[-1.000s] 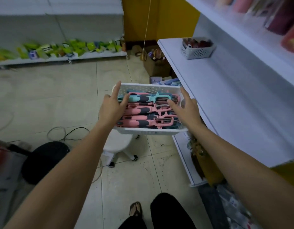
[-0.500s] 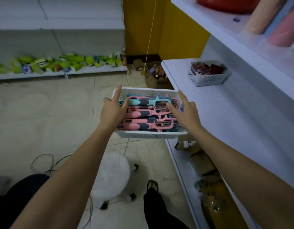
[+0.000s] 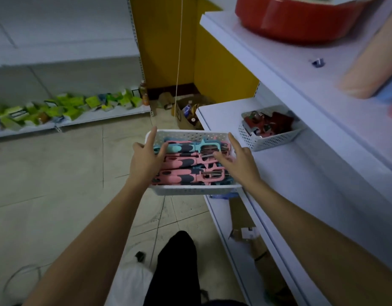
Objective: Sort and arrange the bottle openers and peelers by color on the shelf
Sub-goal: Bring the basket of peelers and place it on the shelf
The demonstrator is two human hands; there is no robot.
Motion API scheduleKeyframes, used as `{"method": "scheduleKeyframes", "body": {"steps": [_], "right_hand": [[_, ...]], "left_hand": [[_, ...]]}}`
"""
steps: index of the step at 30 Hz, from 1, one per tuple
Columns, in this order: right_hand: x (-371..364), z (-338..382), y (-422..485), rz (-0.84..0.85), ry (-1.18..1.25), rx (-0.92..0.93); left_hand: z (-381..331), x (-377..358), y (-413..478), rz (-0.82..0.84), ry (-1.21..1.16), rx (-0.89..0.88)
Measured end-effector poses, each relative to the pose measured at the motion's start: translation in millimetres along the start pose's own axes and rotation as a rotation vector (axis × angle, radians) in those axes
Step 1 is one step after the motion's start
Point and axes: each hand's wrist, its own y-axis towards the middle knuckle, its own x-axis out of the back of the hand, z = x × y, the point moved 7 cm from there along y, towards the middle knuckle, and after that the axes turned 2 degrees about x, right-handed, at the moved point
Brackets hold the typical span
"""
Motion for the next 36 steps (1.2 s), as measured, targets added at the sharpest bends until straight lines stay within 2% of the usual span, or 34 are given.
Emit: {"method": "scheduleKeyframes", "body": {"steps": [8, 15, 20, 24, 28, 31, 34, 36], "right_hand": [[-15.8, -30.0, 127.7, -0.105, -0.015, -0.072], [-40.7, -43.8, 262.1, -0.075, -0.013, -0.235], [-48.3, -54.4, 349.4, -0.035, -0.04, -0.321], [-52.9, -82.5, 385.4, -0.019, -0.093, -0.404], [-46.8, -94.2, 397.0, -0.02, -0.357, -0.396], [-45.0, -93.4, 392.1, -0.069, -0.411, -0.397], [-41.4, -79.5, 375.6, -0.202, -0.372, -0.322], [-46.0, -68.5, 358.8, -0.174, -0.354, -0.27]], "left_hand": [[-20.7, -72.8, 143.7, 0.119, -0.086, -0.055], [-31.4, -121.8, 281.0, 0.223, -0.191, -0.028], [-45.2, -152.6, 344.7, 0.27, -0.239, -0.029], [-50.6, -184.5, 359.3, 0.292, -0.323, 0.035], [-53.5, -207.3, 352.7, 0.287, -0.431, 0.113], [-64.4, -214.9, 343.5, 0.305, -0.511, 0.159], [-85.0, -227.3, 327.2, 0.441, -0.562, 0.156], [-92.8, -232.5, 320.4, 0.529, -0.535, 0.051]]}}
